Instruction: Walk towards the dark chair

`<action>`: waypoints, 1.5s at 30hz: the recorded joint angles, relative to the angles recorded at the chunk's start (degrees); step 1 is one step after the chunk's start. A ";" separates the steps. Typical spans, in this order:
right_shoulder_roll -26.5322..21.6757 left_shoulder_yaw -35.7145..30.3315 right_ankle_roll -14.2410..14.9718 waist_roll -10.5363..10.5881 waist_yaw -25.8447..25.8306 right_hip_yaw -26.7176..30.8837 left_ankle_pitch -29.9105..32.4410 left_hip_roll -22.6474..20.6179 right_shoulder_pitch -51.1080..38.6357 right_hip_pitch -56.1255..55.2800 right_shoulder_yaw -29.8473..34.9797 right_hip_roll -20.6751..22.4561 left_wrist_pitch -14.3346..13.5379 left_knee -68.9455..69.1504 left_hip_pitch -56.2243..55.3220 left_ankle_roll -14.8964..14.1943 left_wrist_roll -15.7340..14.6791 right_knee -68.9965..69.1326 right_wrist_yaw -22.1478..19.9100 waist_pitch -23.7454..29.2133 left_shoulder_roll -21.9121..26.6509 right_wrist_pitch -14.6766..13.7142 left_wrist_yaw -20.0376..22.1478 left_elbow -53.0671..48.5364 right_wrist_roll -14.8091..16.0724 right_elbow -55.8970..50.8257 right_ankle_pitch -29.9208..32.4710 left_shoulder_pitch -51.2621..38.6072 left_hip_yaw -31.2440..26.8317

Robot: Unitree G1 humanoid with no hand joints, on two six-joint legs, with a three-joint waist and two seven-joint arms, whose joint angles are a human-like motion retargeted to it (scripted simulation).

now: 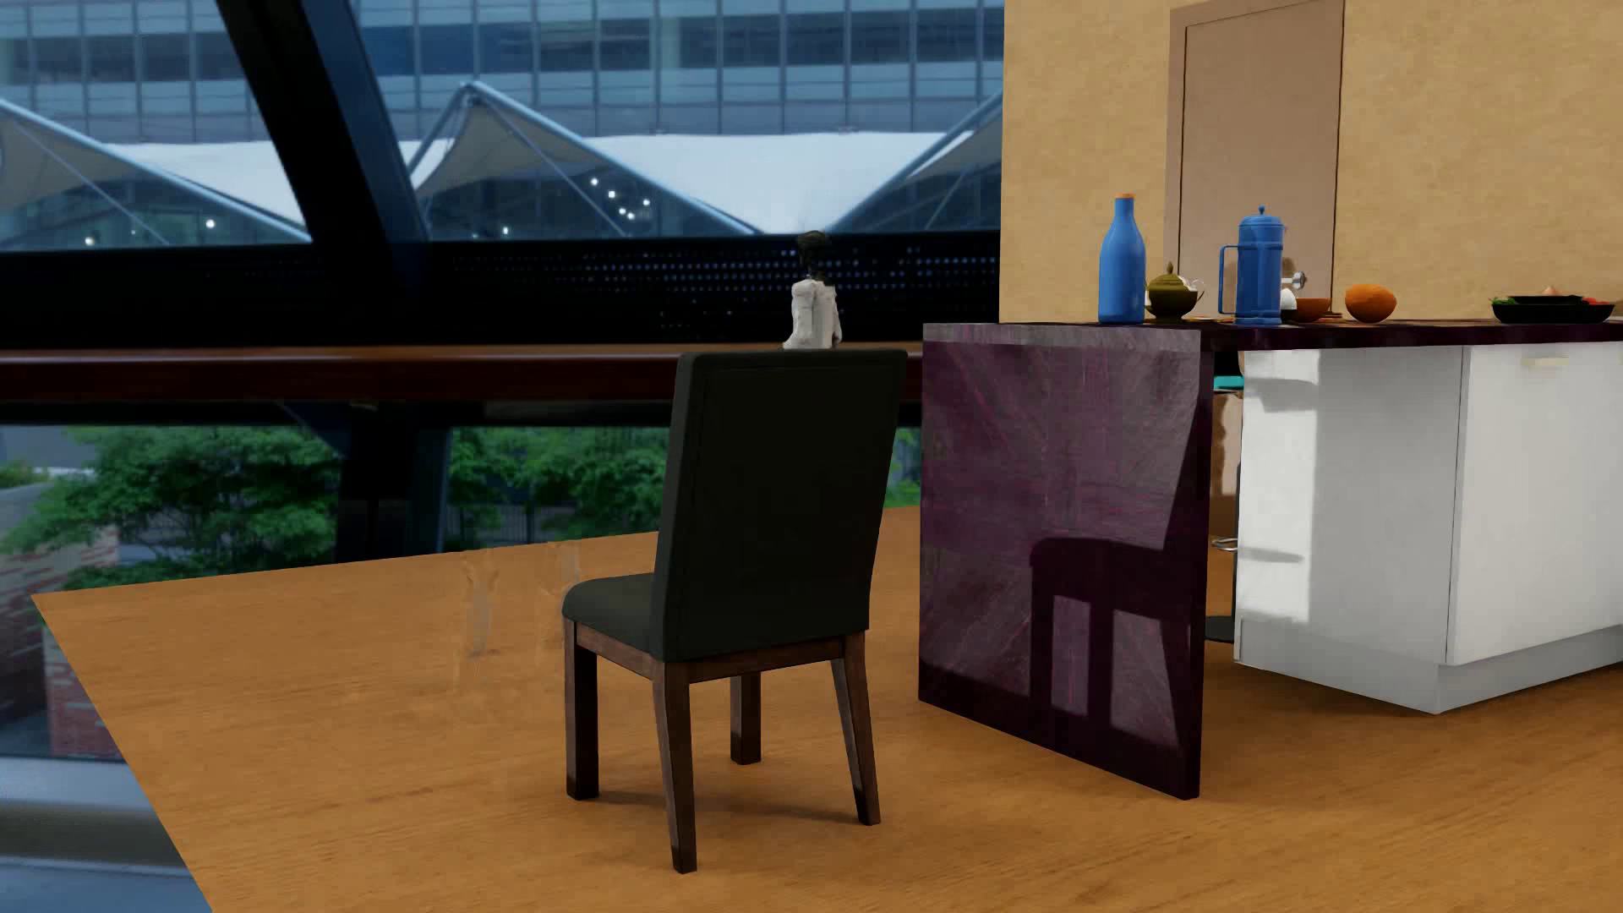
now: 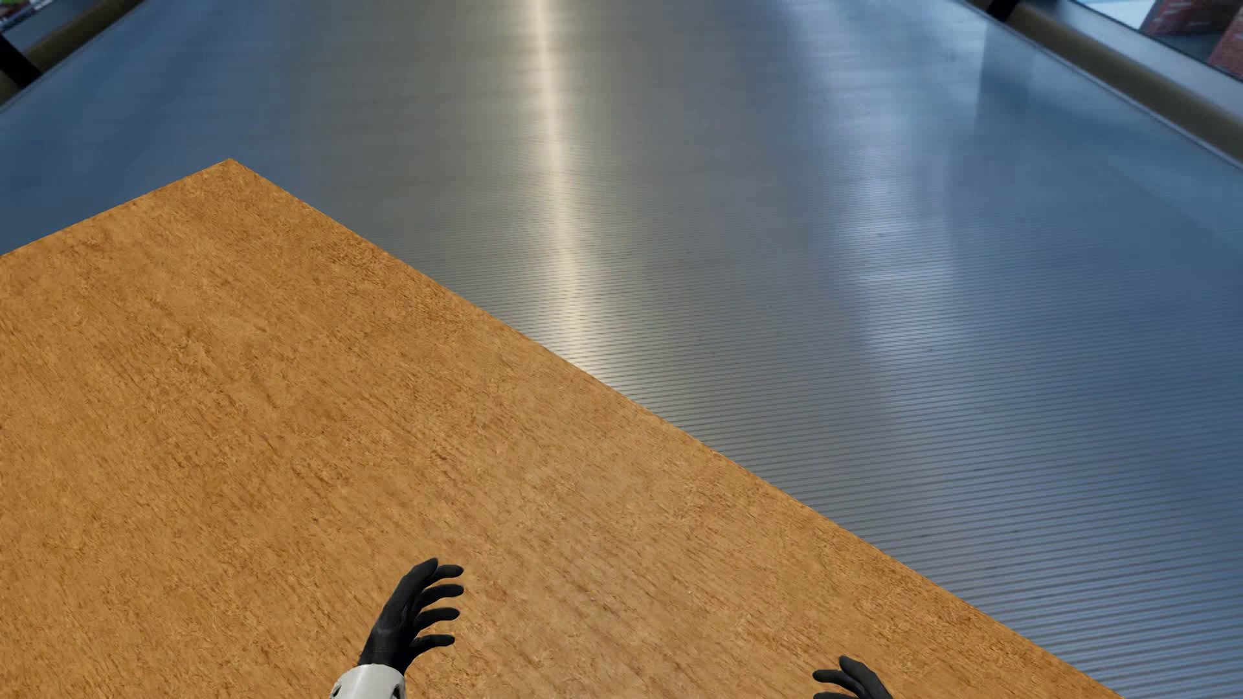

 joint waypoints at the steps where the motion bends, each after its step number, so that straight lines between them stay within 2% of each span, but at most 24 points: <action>1: -0.99 0.98 1.24 -0.81 2.32 -0.44 -3.57 -0.30 0.53 -3.51 0.46 -2.09 -0.21 6.19 -4.09 -0.18 0.68 7.86 0.33 -0.73 0.48 -0.23 -0.02 3.26 0.20 0.47 -7.64 -0.23 0.24; 3: -1.99 0.67 7.11 -2.27 7.01 -1.83 -10.66 0.63 -2.87 -8.08 2.43 -4.53 1.52 15.07 -9.90 -1.73 0.97 15.83 0.81 -1.76 1.26 3.29 0.12 5.84 0.63 -2.02 -13.16 5.94 0.87; 5: -3.40 1.89 9.78 -2.74 11.50 -2.39 -17.58 1.66 -6.71 -7.52 3.70 -4.40 7.12 18.02 -11.67 -0.16 -2.01 15.91 -0.27 -1.37 -0.25 4.06 -0.45 2.87 0.52 -3.04 -13.65 12.20 0.62; 7: -0.66 0.92 4.51 -1.68 9.91 -2.15 -20.24 3.78 -11.71 -7.62 1.78 -2.53 12.47 20.34 -12.13 1.89 -6.38 14.16 -2.67 -0.73 0.29 0.52 0.58 1.44 -0.33 -4.53 -8.19 16.05 0.85; 9: -1.35 0.66 -2.45 -1.37 6.22 -2.17 -18.20 4.17 -10.51 -7.88 4.57 -2.89 15.16 20.58 -12.62 -2.39 -9.47 14.14 -5.50 0.51 1.91 -5.05 2.68 2.42 -2.04 -4.48 -6.19 12.04 1.40; 11: 0.03 -0.38 -3.49 -4.08 1.97 2.56 -12.17 2.34 -3.48 -9.78 1.12 -2.84 10.91 18.28 -13.37 -2.37 -8.24 24.75 -7.32 -0.47 2.01 -5.80 4.22 6.65 -4.48 -2.83 -13.92 7.83 1.83; 13: -1.52 -0.86 -1.76 -5.84 2.72 4.61 -11.23 0.71 2.28 -3.53 1.54 -4.16 5.06 17.51 -13.58 -0.49 -5.72 18.01 -7.40 -1.39 0.58 0.17 3.14 4.63 -4.30 -3.79 -17.83 7.63 0.02; 15: -1.66 -2.11 11.41 -4.66 10.55 -0.49 -7.96 1.15 2.30 0.80 3.52 -6.64 1.91 16.25 -13.10 1.70 -4.05 11.84 -7.50 -0.77 -3.02 5.66 1.72 3.28 -1.83 -5.83 -11.97 7.50 -2.18; 16: -1.91 -1.35 15.46 -3.22 13.29 -2.67 -8.25 3.08 -2.77 3.42 4.28 -7.02 1.85 16.52 -12.29 2.47 -3.56 10.53 -7.49 0.29 -2.67 7.46 0.92 2.55 0.11 -6.06 -11.11 9.58 -1.54; 17: -0.93 -2.71 14.03 -3.16 14.20 -3.39 -10.77 3.81 -8.86 4.62 3.72 -8.00 2.31 16.27 -11.45 -5.18 -3.61 10.14 -7.27 0.31 1.43 7.39 0.84 5.31 2.17 -6.95 -12.14 11.79 -0.62; 19: 0.00 -2.15 4.61 -1.60 13.94 -2.62 -8.95 3.66 -10.98 7.03 3.86 -7.99 5.24 14.14 -7.72 -1.62 -4.94 11.06 -6.42 0.28 3.18 -0.13 3.20 7.18 3.82 -8.79 -12.42 13.60 0.67; 21: 1.20 -4.10 2.58 -2.13 8.33 2.63 -10.10 2.16 -7.63 -1.60 3.01 -6.85 5.72 11.05 -3.84 -1.47 -5.63 28.08 -4.99 0.90 3.05 -5.92 6.46 6.58 1.59 -3.98 0.45 12.52 -0.74; 23: -1.33 -2.77 2.98 -4.68 2.77 5.54 -10.32 1.13 1.01 -7.89 -1.83 -5.29 6.06 4.50 2.05 -1.96 -6.14 22.98 -2.80 0.45 1.82 -4.47 7.84 3.38 -2.41 -2.51 -5.19 7.48 -1.40; 25: -4.40 -2.76 7.47 -5.74 1.34 5.08 -11.82 0.27 5.25 -7.56 -2.62 -6.06 5.98 6.71 4.15 -1.20 -3.66 13.13 -2.06 0.75 -1.68 -0.38 5.98 1.30 -4.41 -1.42 -5.99 0.47 -3.34; 27: -6.72 -4.17 6.50 -0.70 5.84 0.57 0.40 2.33 1.14 -1.24 -2.09 -6.20 5.88 27.17 -5.68 7.83 -3.09 10.78 -4.22 2.40 -1.52 1.62 -0.06 5.19 -2.21 -0.27 -9.59 1.08 -0.42; 29: -5.61 0.18 7.62 3.48 13.55 -2.40 -2.15 2.56 -10.03 7.44 0.73 -7.12 7.47 28.71 -13.89 4.48 -3.16 5.03 -7.74 3.95 2.03 4.57 -4.84 3.28 1.40 -6.90 -11.86 9.86 6.04; 31: 1.46 -4.21 10.10 5.66 17.56 -0.66 -4.12 1.17 -16.86 1.94 1.66 -7.49 8.62 15.02 -14.80 3.78 0.71 24.64 -9.18 3.31 4.27 -4.16 -0.84 8.71 2.51 -3.66 -2.85 13.89 5.57; 33: 3.17 -6.20 11.57 2.08 12.34 3.57 -8.14 -1.52 -11.14 -8.18 7.05 -5.39 10.00 13.33 -8.78 3.46 0.98 30.05 -6.97 4.66 2.29 -10.47 4.39 11.23 -0.10 -2.38 0.27 13.14 3.86; 35: -0.42 -4.52 12.44 -3.13 7.83 3.50 -12.19 -3.66 -3.94 -15.88 1.75 -4.56 9.94 16.06 -4.29 3.09 -1.87 15.75 -2.71 5.94 -0.97 -11.08 7.39 2.35 -4.20 -1.79 -1.30 8.86 2.47; 37: -6.95 -5.14 2.78 -2.85 8.69 1.41 4.82 -2.31 -2.30 -12.20 -0.53 -3.72 6.71 38.35 -12.69 6.35 -3.56 17.71 -2.11 5.44 -1.10 -8.95 5.41 4.69 -5.67 2.47 -3.53 4.01 1.67; 38: -7.09 -3.45 4.44 -1.85 8.75 -0.36 10.70 -1.27 -2.80 -8.10 -1.63 -4.21 5.54 42.04 -16.75 4.95 -4.48 16.35 -3.61 5.25 -1.15 -4.86 2.68 6.00 -4.86 -1.33 -5.78 4.39 2.53; 41: -1.20 -3.17 6.44 1.78 12.17 -3.89 -3.55 2.12 -12.10 -0.36 2.01 -5.48 5.98 21.55 -21.53 3.21 -1.85 19.95 -9.04 4.24 0.38 0.89 -1.22 2.85 0.22 -5.07 -6.11 6.86 4.75; 43: 2.03 -5.59 7.64 -0.18 7.10 0.77 -1.86 0.63 -10.99 -9.15 3.89 -4.83 5.07 18.08 -17.01 4.68 -0.51 35.17 -8.54 2.27 2.77 -3.48 1.93 10.49 0.20 -2.23 0.77 7.16 4.99; 45: 1.13 -4.66 8.15 -3.98 2.03 2.96 -5.00 -1.70 -2.88 -16.74 1.33 -1.29 4.72 15.40 -11.69 4.11 -2.39 34.71 -4.87 0.92 3.19 -4.23 4.61 10.02 -2.79 -2.56 -4.63 6.64 2.79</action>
